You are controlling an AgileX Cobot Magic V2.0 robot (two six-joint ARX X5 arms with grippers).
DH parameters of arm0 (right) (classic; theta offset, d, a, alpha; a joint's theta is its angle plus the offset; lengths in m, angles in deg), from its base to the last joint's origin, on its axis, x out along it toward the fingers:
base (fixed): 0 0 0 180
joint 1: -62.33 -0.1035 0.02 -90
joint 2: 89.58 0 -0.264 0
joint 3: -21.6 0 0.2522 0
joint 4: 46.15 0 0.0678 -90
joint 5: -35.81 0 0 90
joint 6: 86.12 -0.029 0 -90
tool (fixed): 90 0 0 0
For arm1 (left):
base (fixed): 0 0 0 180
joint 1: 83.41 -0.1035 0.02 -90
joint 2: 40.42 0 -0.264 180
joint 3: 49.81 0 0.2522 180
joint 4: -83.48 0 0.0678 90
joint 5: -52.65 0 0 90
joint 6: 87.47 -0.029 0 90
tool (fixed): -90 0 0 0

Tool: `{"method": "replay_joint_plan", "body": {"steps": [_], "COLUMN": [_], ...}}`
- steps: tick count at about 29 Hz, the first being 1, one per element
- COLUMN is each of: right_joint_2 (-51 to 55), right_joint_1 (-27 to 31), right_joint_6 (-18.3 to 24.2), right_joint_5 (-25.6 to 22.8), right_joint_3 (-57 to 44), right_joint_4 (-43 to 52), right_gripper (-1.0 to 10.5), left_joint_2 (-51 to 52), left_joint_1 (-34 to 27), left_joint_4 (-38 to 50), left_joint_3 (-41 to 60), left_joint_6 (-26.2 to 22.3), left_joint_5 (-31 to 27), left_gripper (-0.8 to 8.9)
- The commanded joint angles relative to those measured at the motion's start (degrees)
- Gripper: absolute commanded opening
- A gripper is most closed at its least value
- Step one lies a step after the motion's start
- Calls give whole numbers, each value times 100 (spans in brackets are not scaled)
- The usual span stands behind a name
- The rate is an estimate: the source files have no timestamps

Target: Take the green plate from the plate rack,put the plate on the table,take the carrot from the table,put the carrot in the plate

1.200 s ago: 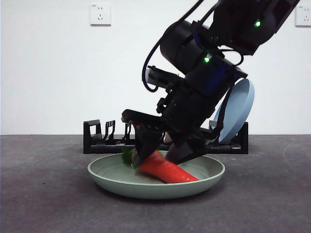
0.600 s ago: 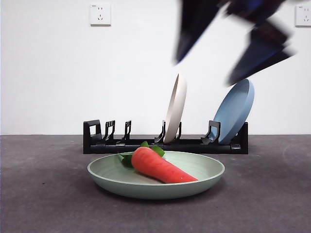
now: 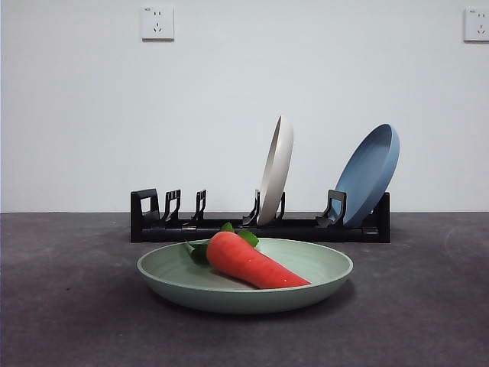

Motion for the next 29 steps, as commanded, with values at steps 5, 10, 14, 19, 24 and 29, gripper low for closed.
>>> {"method": "replay_joint_plan", "body": {"steps": [5, 10, 14, 19, 24, 29], "right_joint_2": [168, 168, 170, 179, 179, 179], "right_joint_1": [-9, -7, -7, -7, -7, -7], "right_joint_6": [13, 9, 13, 13, 13, 13], "right_joint_5": [7, 0, -15, -17, -20, -17], "right_joint_3": [-11, -11, -11, -11, -11, -11], "right_joint_4": [-125, -111, -114, -116, -116, -116], "right_gripper": [-11, -8, 2, 2, 2, 2], "left_joint_2": [0, 0, 0, 0, 0, 2], "left_joint_1": [2, 2, 2, 2, 2, 4], "left_joint_4": [-188, -247, -245, -221, -223, -234], "left_joint_3": [15, 15, 15, 15, 15, 15], "left_joint_6": [33, 33, 13, 13, 13, -15], "left_joint_5": [240, 278, 278, 278, 278, 278], "left_gripper": [-8, -6, -1, -1, -1, -1]}}
